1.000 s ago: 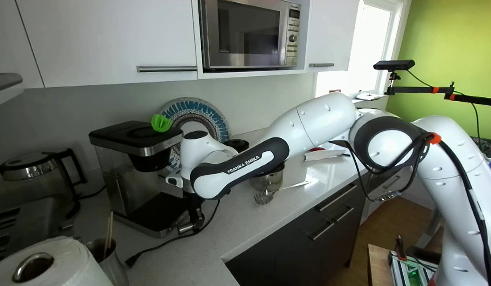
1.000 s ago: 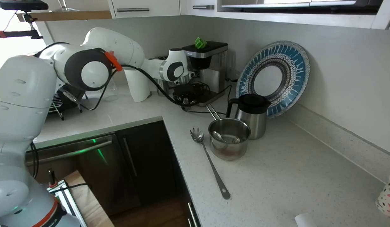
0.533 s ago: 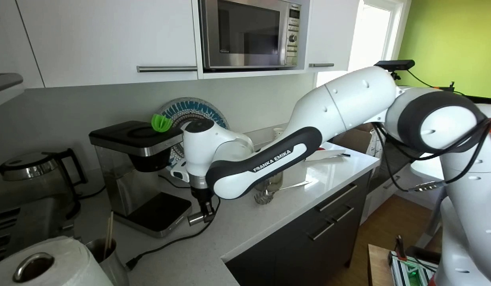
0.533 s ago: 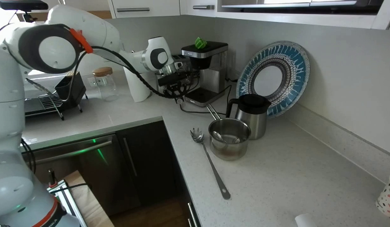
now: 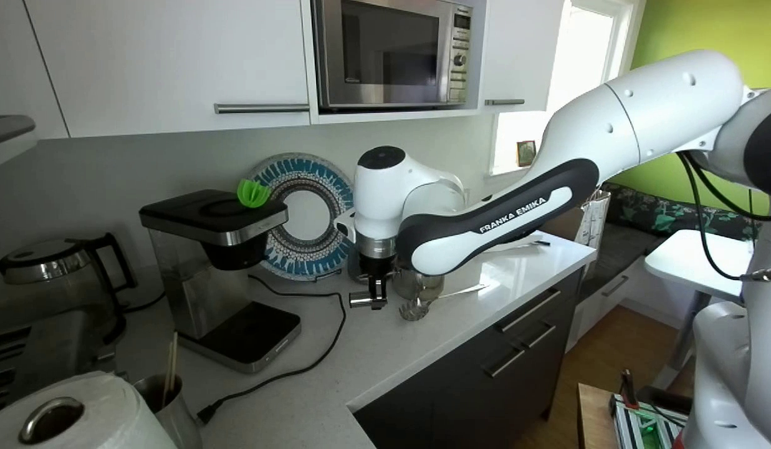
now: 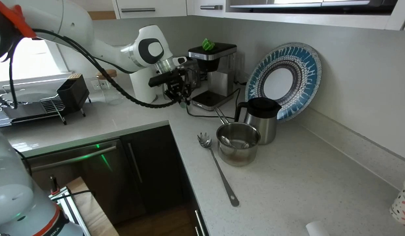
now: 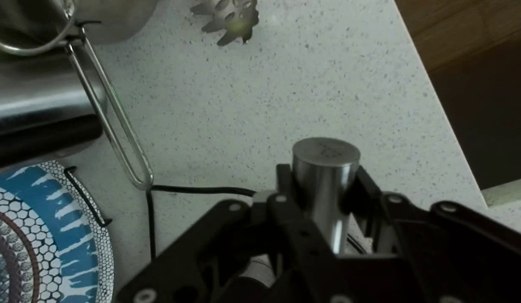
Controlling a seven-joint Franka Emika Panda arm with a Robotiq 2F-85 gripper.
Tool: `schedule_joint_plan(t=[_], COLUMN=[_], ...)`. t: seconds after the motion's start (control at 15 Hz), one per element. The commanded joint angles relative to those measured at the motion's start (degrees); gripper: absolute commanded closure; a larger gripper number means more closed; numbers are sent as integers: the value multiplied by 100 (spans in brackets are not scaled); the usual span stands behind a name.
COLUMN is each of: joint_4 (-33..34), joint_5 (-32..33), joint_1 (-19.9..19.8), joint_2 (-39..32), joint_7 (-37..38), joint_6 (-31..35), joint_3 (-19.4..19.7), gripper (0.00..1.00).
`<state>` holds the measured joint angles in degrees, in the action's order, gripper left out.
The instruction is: Put the silver cylinder in the pot
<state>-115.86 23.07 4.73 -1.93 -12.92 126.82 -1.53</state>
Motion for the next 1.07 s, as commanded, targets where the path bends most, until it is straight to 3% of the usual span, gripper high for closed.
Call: schedule_joint_plan(t=[0.0, 0.13, 0.33, 0.6, 0.73, 0.8, 1.0], joint_4=[-34, -88, -190, -75, -86, -204, -600], joint_5=[-2, 357, 400, 807, 455, 137, -282], joint_1=[-51, -153, -415, -781, -871, -885, -982], joint_2=[34, 277, 651, 609, 523, 539, 702], joint_7=[37, 789, 1215, 2162, 1333, 579, -732], joint_6=[-15, 195, 160, -22, -135, -24, 315], joint_3=[-62, 57, 261, 426, 552, 624, 799], gripper=[88, 88, 88, 88, 88, 88, 88])
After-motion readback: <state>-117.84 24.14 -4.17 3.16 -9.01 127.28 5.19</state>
